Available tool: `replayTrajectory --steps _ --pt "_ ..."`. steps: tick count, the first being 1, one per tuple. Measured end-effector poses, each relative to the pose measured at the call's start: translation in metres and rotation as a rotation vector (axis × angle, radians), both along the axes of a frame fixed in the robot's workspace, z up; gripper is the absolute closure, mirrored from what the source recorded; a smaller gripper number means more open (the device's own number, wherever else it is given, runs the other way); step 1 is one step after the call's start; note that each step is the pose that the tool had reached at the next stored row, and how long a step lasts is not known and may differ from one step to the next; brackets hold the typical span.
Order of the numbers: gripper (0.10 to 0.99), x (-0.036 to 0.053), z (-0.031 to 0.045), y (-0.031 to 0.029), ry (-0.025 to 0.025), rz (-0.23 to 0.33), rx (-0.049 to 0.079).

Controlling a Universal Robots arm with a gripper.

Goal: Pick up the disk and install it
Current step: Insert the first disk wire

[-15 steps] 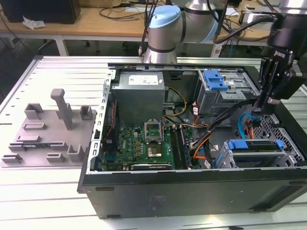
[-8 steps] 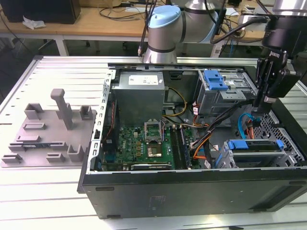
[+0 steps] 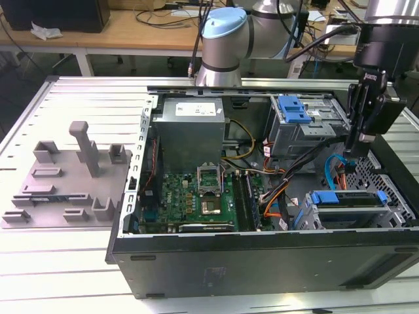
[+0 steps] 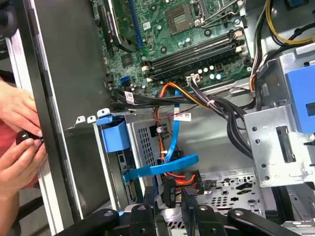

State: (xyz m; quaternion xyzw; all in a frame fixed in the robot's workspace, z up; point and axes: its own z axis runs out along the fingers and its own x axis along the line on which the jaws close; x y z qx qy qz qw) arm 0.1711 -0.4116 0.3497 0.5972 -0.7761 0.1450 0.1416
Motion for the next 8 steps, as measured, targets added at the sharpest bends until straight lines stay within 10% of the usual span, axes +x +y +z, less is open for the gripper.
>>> replayTrajectory --steps 8 --pt "0.733 -0.0017 -0.0053 0.0053 -0.0017 -0.004 -0.031"
